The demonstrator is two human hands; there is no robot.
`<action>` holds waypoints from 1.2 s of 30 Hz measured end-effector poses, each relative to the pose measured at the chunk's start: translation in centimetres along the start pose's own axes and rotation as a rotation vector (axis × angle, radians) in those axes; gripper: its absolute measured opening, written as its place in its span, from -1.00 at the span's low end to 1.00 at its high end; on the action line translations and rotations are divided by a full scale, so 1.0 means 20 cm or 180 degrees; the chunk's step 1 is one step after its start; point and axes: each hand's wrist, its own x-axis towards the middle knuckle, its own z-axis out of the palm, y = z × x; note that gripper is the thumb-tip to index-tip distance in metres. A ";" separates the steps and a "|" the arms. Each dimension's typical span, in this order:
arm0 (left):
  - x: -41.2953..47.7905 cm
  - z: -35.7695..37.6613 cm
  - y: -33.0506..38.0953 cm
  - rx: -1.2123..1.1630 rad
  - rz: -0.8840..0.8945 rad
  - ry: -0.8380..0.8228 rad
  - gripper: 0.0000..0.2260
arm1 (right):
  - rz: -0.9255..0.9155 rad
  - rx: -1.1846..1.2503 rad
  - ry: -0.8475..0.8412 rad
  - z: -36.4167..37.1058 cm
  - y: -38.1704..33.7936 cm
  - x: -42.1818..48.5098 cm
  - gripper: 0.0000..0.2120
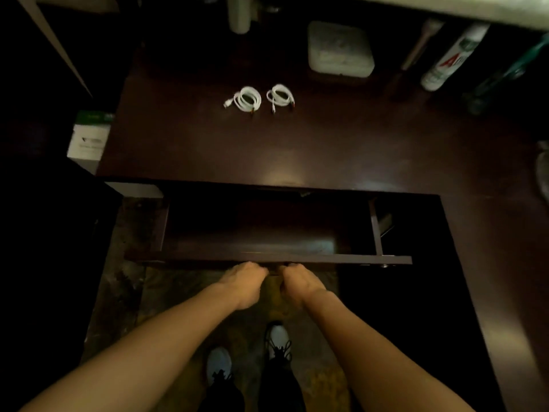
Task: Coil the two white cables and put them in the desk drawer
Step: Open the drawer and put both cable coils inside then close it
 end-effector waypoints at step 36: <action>0.97 -1.58 -0.08 -0.1447 -0.1115 0.1337 -0.77 | -0.0125 0.1202 0.1176 -1.80 0.00 1.00 -0.74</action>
